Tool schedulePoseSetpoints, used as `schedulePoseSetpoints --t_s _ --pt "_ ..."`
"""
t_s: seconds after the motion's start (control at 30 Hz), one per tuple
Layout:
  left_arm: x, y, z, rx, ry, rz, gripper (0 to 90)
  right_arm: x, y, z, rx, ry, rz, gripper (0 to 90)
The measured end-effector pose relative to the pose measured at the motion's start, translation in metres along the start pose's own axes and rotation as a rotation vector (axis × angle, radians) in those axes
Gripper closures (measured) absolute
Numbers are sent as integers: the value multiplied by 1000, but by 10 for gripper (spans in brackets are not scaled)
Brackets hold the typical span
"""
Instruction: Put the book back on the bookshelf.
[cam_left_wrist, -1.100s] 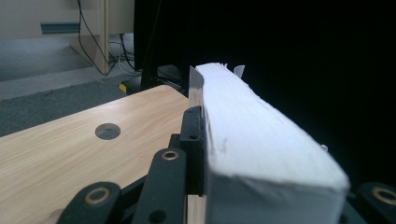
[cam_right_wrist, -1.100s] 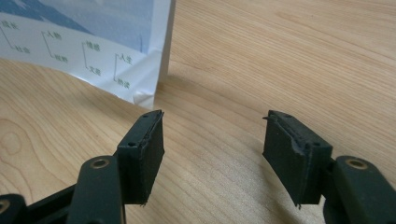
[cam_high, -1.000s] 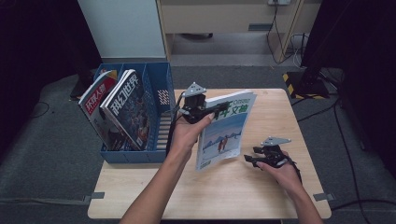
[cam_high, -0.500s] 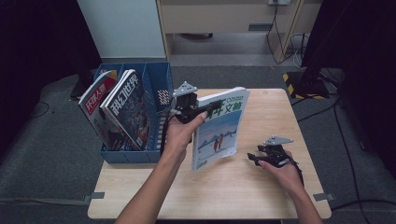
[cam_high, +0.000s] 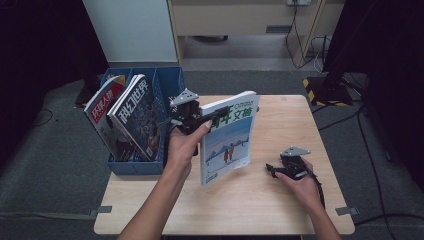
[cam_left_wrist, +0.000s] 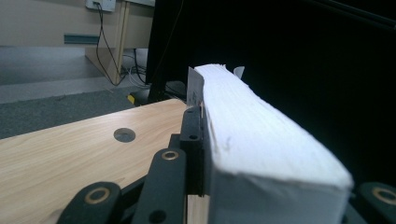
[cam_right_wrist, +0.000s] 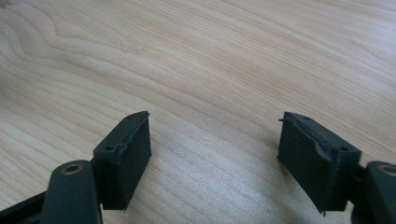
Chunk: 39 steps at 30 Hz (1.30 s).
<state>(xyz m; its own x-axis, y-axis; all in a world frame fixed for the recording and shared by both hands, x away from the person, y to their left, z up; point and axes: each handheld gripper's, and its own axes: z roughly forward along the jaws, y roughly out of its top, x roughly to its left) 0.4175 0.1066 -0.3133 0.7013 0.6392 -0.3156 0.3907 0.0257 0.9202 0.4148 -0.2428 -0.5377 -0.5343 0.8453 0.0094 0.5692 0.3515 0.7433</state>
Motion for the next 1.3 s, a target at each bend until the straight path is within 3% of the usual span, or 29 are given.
schedulePoseSetpoints --t_s 0.5,0.97,1.3 --pt "1 13 -52 -67 37 -8 730 0 0 0 0 -2 4 248" --pt "10 22 -99 -111 121 25 731 0 0 0 0 -1 4 248" --pt "21 28 -129 -158 176 4 731 0 0 0 0 2 3 250"
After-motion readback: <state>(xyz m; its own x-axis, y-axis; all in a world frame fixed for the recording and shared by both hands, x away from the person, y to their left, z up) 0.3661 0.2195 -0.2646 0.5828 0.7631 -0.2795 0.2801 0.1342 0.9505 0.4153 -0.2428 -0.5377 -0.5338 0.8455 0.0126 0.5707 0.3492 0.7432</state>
